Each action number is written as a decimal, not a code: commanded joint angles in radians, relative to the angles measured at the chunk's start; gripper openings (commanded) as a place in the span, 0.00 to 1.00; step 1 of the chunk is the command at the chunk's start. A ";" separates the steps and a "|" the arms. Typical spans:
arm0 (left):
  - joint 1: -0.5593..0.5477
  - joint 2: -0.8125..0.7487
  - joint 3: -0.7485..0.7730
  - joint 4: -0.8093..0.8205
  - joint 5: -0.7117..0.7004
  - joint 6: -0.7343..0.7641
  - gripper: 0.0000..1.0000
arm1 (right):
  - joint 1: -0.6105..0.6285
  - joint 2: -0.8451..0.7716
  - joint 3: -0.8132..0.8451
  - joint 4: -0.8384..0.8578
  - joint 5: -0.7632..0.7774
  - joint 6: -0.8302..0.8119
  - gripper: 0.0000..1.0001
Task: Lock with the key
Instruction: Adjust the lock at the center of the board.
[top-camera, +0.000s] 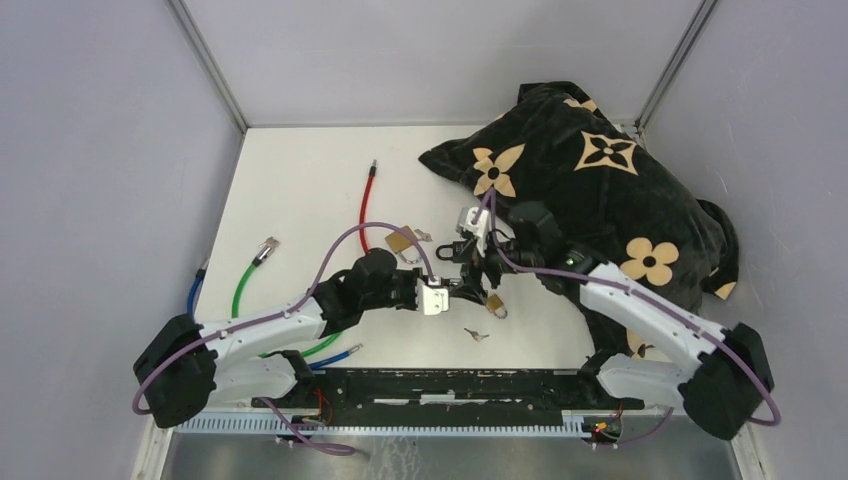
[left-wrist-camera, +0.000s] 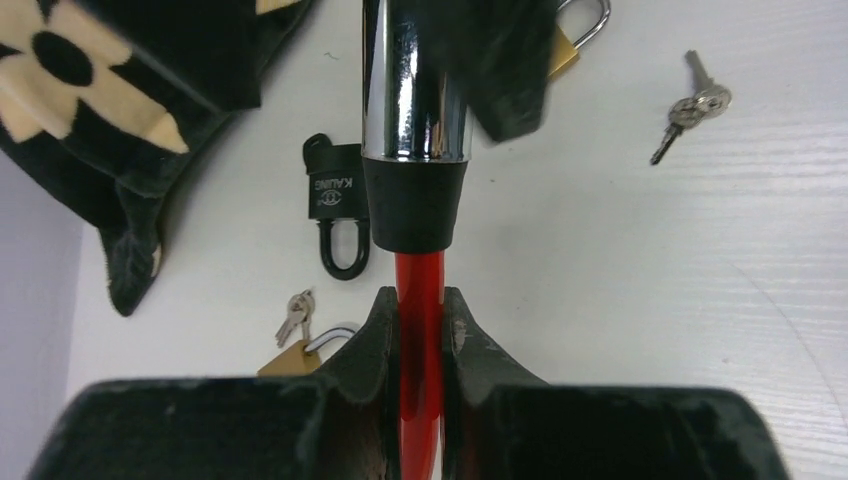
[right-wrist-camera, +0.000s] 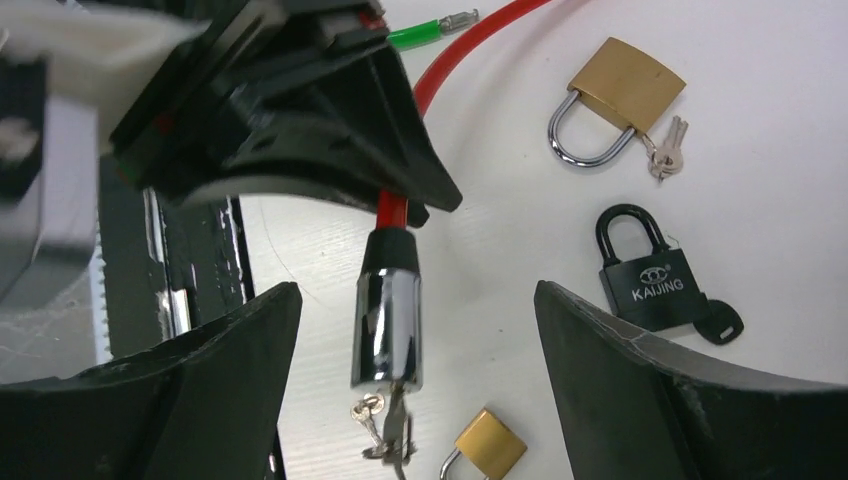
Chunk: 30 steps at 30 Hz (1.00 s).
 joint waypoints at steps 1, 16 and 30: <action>-0.008 -0.046 0.037 0.000 -0.095 0.174 0.02 | -0.009 0.131 0.187 -0.172 -0.083 0.033 0.90; -0.036 -0.077 0.020 0.048 -0.146 0.524 0.02 | -0.002 0.253 0.181 -0.070 -0.145 0.165 0.81; -0.045 -0.077 0.051 0.047 -0.180 0.324 0.33 | -0.006 0.212 0.162 -0.007 -0.162 0.187 0.00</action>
